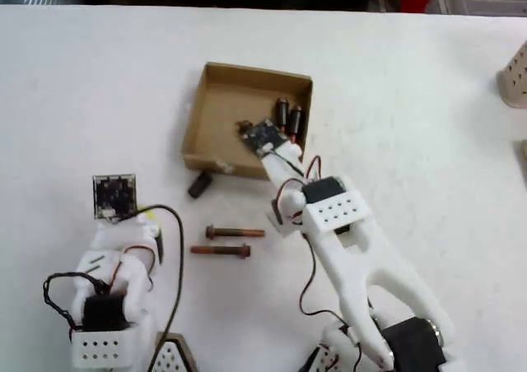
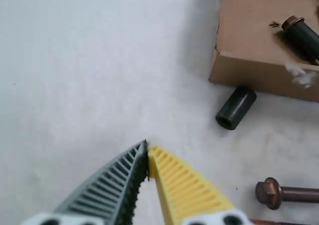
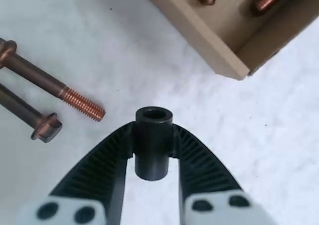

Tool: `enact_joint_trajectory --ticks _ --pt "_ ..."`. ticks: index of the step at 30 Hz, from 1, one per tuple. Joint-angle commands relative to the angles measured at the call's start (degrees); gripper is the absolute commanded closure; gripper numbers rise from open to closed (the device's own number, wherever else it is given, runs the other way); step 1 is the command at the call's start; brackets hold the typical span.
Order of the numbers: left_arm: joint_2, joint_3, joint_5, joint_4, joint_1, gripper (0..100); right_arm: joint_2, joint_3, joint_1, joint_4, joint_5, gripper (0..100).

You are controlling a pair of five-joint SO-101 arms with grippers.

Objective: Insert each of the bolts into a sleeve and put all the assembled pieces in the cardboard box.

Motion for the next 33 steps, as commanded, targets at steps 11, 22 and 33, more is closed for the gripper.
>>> enact_joint_trajectory --ticks 11,22,33 --pt "32.5 -32.0 0.7 5.5 2.2 98 -2.3 -0.3 0.7 -0.6 -0.7 98.1" --pt "65.8 -47.1 13.8 8.2 20.4 97 -2.4 0.3 3.0 -1.8 -0.5 98.1" --pt "73.1 -39.6 22.0 -5.6 30.0 97 -2.4 1.4 7.7 -4.5 -0.3 98.1"
